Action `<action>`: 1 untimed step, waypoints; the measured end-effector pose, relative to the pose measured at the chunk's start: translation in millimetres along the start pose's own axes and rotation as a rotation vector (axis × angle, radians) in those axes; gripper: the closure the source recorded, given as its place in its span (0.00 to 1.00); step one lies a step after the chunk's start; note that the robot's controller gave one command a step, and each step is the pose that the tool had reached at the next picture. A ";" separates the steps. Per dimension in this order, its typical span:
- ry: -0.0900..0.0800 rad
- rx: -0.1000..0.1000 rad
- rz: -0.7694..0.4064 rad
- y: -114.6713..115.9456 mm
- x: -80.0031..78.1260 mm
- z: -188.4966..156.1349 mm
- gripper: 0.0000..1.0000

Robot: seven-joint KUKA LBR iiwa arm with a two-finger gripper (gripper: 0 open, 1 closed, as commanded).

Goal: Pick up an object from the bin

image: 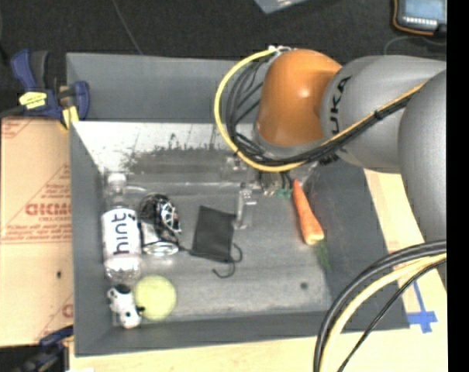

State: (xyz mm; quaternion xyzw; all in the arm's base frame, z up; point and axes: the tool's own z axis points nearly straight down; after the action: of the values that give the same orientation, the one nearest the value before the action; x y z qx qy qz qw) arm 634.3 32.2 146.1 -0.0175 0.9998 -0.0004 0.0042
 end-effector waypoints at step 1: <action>0.007 0.000 -0.162 11.0 12.0 35.9 0.00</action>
Offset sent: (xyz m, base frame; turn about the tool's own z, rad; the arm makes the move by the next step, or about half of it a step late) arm -0.0120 0.0247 -0.0747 0.0344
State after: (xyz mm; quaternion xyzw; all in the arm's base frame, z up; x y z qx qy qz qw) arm 622.2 42.8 110.1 -0.0982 0.9952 -0.0006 0.0008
